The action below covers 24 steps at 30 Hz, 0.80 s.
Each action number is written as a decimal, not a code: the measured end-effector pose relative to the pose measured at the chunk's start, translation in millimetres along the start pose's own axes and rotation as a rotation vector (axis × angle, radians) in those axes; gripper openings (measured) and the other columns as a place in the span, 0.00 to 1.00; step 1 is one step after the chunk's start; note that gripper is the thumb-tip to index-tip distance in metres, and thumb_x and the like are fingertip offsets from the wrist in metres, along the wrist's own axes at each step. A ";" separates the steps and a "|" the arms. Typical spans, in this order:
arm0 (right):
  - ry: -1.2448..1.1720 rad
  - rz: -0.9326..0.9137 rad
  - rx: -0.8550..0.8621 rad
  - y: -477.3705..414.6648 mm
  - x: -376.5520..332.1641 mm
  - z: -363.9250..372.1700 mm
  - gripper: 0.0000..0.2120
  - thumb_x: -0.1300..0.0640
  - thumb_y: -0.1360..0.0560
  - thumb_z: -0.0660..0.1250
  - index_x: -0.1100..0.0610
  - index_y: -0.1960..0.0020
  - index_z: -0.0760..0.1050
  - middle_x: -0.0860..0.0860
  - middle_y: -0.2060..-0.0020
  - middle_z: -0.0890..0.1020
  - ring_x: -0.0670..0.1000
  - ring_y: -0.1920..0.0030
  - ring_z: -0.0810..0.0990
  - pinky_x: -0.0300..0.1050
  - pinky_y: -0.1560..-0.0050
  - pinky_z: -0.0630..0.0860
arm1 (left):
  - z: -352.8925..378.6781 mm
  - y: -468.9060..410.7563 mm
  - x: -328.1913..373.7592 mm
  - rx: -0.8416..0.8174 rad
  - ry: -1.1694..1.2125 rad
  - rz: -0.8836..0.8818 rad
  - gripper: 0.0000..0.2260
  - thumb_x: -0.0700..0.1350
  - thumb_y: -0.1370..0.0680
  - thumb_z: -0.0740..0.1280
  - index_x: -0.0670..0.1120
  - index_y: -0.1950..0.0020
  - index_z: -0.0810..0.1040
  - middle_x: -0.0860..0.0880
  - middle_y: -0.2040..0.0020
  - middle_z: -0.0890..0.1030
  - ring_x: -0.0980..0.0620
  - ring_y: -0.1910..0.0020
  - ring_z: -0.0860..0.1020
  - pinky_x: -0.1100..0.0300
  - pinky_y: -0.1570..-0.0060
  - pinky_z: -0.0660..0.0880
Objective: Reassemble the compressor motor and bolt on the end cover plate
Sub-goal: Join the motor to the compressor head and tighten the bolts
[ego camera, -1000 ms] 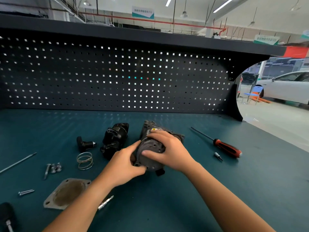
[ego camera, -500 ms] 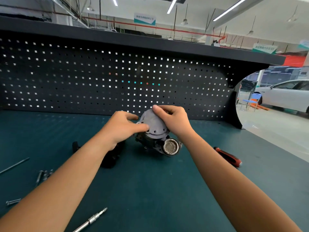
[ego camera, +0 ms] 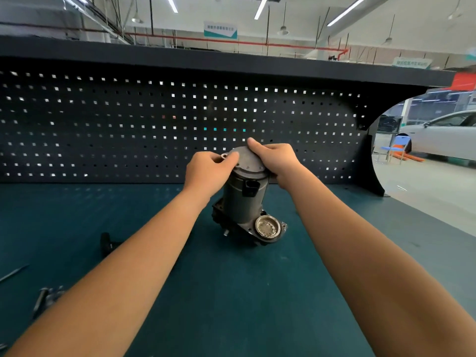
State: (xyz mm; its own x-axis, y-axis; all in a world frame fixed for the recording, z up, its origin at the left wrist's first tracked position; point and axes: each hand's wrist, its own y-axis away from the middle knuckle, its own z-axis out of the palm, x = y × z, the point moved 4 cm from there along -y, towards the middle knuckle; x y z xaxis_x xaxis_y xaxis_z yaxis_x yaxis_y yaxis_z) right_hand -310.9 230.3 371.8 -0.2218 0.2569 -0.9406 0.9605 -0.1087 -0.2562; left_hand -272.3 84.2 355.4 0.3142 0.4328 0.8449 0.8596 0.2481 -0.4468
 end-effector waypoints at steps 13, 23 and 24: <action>0.256 -0.049 0.031 -24.3 -1.1 -10.2 0.19 0.44 0.23 0.60 0.59 0.54 0.78 0.56 0.50 0.80 0.57 0.47 0.77 0.52 0.43 0.75 | 50.9 -29.8 -6.1 -0.037 0.439 -0.228 0.11 0.50 0.23 0.64 0.47 0.63 0.75 0.50 0.61 0.78 0.52 0.59 0.76 0.60 0.60 0.72; 0.008 0.094 -0.045 -24.1 31.9 -43.0 0.21 0.44 0.24 0.62 0.58 0.39 0.68 0.51 0.44 0.78 0.51 0.47 0.78 0.47 0.49 0.77 | 98.9 -55.0 12.5 -0.548 0.603 -0.422 0.08 0.48 0.22 0.65 0.45 0.56 0.79 0.49 0.65 0.84 0.53 0.68 0.82 0.63 0.69 0.77; -0.024 0.105 -0.007 -23.5 34.9 -42.8 0.25 0.44 0.25 0.63 0.60 0.36 0.66 0.53 0.41 0.77 0.53 0.43 0.77 0.52 0.43 0.76 | 102.6 -55.9 14.0 -0.562 0.620 -0.433 0.07 0.47 0.22 0.65 0.45 0.56 0.79 0.48 0.65 0.83 0.52 0.69 0.82 0.63 0.69 0.78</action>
State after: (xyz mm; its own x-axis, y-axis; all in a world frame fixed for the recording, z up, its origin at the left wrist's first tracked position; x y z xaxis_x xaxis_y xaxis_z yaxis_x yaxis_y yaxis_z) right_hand -333.9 283.0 354.5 -0.1233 0.2212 -0.9674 0.9799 -0.1271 -0.1540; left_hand -357.3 165.3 362.0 -0.0586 -0.1776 0.9824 0.9694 -0.2452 0.0135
